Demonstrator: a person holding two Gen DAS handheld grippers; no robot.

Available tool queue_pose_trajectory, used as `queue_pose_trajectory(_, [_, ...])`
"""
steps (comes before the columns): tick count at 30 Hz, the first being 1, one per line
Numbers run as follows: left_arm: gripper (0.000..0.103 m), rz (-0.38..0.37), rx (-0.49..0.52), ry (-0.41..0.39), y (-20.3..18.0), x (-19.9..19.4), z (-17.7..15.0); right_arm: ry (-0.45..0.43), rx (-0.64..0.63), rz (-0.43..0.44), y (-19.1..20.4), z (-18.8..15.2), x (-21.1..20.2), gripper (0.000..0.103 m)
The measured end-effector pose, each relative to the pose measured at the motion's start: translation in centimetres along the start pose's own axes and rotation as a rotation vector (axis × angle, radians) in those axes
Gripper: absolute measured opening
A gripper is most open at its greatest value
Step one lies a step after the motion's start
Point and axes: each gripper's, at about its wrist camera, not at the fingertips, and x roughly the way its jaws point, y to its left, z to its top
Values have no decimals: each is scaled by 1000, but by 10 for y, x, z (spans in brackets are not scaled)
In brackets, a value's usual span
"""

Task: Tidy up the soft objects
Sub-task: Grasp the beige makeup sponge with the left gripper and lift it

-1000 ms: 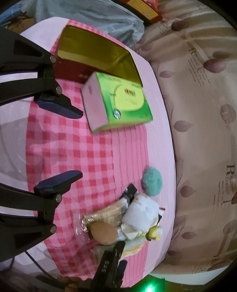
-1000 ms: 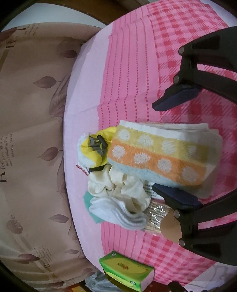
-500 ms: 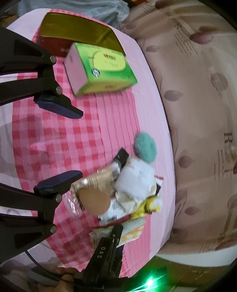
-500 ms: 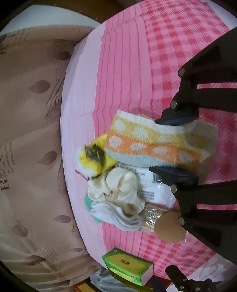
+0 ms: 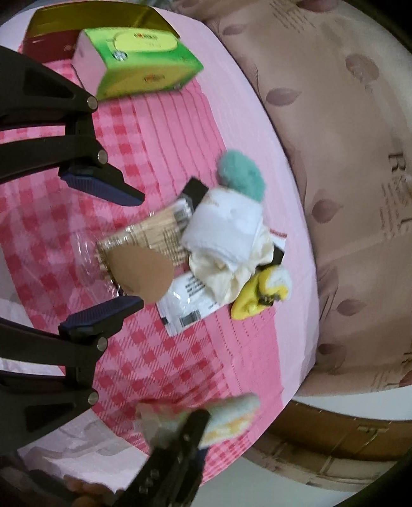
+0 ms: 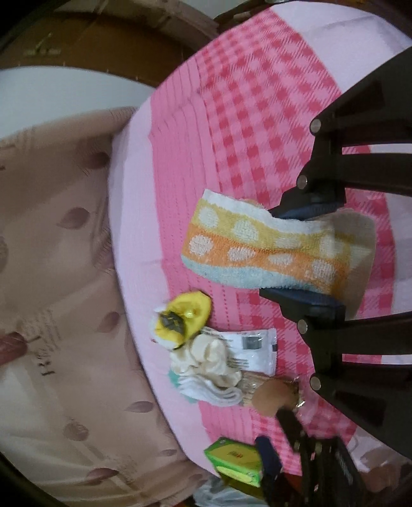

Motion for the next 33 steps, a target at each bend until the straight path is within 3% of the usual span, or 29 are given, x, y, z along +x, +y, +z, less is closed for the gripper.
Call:
queue_pose_trajectory(6, [60,20,41,27,-12,20,9,-60,-11,-1,10,-2,-23,36])
queue_pose_trajectory(12, [60,-15,25,45,-12,32,14,-41,2,26,6,-2,-18,36])
queue_pose_trajectory(15, [42,-37,21,47,-14,33,14,-35,7,33,4,-2,-16,36])
queue_pose_trajectory(16, [42,-33,24,47,-15,32,15,-34,5,32,5,-3,-15,36])
queue_pose_trajectory(24, [41,-30,33,26,-14,20,14,-36,-14,23,6,-4,-14,36])
queue_pose_trajectory(33, [41,-16,-20,-18,13,-16,12,-19,-25,-1,7,-7,-5,36])
